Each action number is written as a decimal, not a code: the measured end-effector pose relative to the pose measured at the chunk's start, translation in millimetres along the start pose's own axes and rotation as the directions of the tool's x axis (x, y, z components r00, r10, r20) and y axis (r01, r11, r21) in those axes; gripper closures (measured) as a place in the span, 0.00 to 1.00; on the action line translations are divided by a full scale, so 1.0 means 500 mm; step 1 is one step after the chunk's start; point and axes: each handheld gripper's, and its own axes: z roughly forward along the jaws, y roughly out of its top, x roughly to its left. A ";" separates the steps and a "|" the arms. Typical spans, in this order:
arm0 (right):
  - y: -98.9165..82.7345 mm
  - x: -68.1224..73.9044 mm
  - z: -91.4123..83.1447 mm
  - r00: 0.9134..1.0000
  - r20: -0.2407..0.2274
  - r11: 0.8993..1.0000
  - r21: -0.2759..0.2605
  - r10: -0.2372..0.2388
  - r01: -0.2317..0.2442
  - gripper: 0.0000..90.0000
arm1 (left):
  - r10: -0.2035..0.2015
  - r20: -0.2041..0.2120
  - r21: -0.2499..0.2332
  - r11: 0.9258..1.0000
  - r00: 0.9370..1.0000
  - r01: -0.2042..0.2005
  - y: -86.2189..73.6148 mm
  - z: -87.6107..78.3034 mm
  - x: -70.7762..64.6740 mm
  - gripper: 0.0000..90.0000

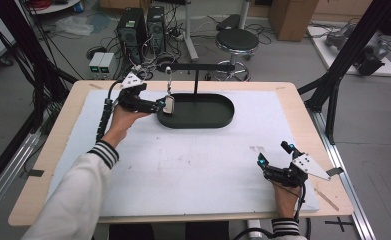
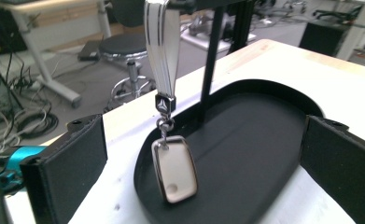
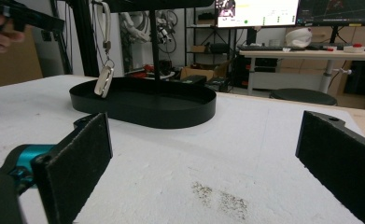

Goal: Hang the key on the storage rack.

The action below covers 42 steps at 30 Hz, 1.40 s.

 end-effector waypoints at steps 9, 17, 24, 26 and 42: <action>0.000 -0.002 0.001 1.000 -0.003 1.000 -0.002 -0.003 0.003 0.03 | 0.032 -0.026 -0.082 0.996 0.999 -0.034 -0.058 -0.159 0.023 0.02; 0.000 0.000 0.001 1.000 -0.001 1.000 -0.003 -0.008 0.008 0.03 | -0.007 -0.055 -0.153 0.988 0.998 -0.002 -0.151 -0.272 0.018 0.02; 0.000 0.000 0.000 1.000 -0.002 1.000 -0.004 -0.003 0.003 0.03 | 0.014 -0.071 -0.219 0.975 0.997 -0.030 -0.200 -0.340 -0.019 0.02; 0.000 0.001 0.000 1.000 -0.001 1.000 -0.003 0.002 -0.002 0.03 | 0.020 -0.072 -0.239 0.970 0.997 -0.037 -0.220 -0.354 -0.035 0.02; 0.000 0.001 0.000 1.000 -0.002 1.000 -0.002 -0.008 0.008 0.03 | -0.049 -0.090 -0.346 0.938 0.995 0.015 -0.328 -0.398 -0.063 0.02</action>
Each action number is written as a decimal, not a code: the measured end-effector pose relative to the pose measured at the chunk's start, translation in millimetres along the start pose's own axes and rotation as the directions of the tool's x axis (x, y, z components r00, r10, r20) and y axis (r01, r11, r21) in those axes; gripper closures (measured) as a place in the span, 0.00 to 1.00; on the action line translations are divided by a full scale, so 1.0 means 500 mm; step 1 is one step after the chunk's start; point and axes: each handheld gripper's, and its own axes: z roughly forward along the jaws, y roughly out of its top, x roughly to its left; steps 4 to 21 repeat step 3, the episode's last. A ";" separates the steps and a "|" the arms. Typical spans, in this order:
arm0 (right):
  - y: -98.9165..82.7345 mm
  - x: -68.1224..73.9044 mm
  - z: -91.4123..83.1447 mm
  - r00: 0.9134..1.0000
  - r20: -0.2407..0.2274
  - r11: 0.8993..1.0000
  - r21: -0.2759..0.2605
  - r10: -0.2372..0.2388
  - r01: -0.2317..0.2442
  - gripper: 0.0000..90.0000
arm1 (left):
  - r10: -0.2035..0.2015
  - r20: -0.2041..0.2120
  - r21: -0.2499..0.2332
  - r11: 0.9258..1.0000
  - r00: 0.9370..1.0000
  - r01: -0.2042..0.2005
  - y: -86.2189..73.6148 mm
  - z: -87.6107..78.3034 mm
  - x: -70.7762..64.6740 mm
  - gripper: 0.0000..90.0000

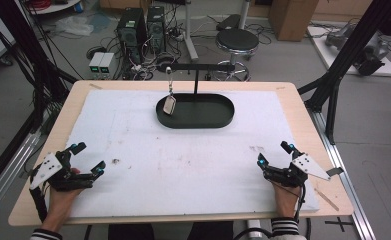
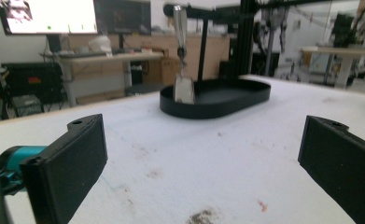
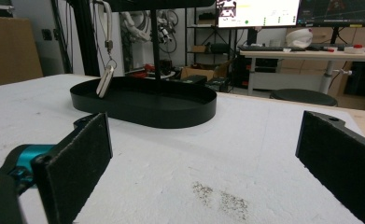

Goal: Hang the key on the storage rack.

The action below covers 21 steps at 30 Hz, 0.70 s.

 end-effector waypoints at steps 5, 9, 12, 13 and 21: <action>0.000 0.000 0.000 1.000 0.001 1.000 -0.003 -0.001 0.001 0.03 | 0.015 -0.004 0.008 1.000 1.000 -0.015 0.000 0.001 -0.003 0.02; 0.000 0.000 0.000 1.000 0.001 1.000 -0.003 -0.001 0.001 0.03 | 0.015 -0.004 0.008 1.000 1.000 -0.015 0.000 0.001 -0.003 0.02; 0.000 0.000 0.000 1.000 0.001 1.000 -0.003 -0.001 0.001 0.03 | 0.015 -0.004 0.008 1.000 1.000 -0.015 0.000 0.001 -0.003 0.02; 0.000 0.000 0.000 1.000 0.001 1.000 -0.003 -0.001 0.001 0.03 | 0.015 -0.004 0.008 1.000 1.000 -0.015 0.000 0.001 -0.003 0.02; 0.000 0.000 0.000 1.000 0.001 1.000 -0.003 -0.001 0.001 0.03 | 0.015 -0.004 0.008 1.000 1.000 -0.015 0.000 0.001 -0.003 0.02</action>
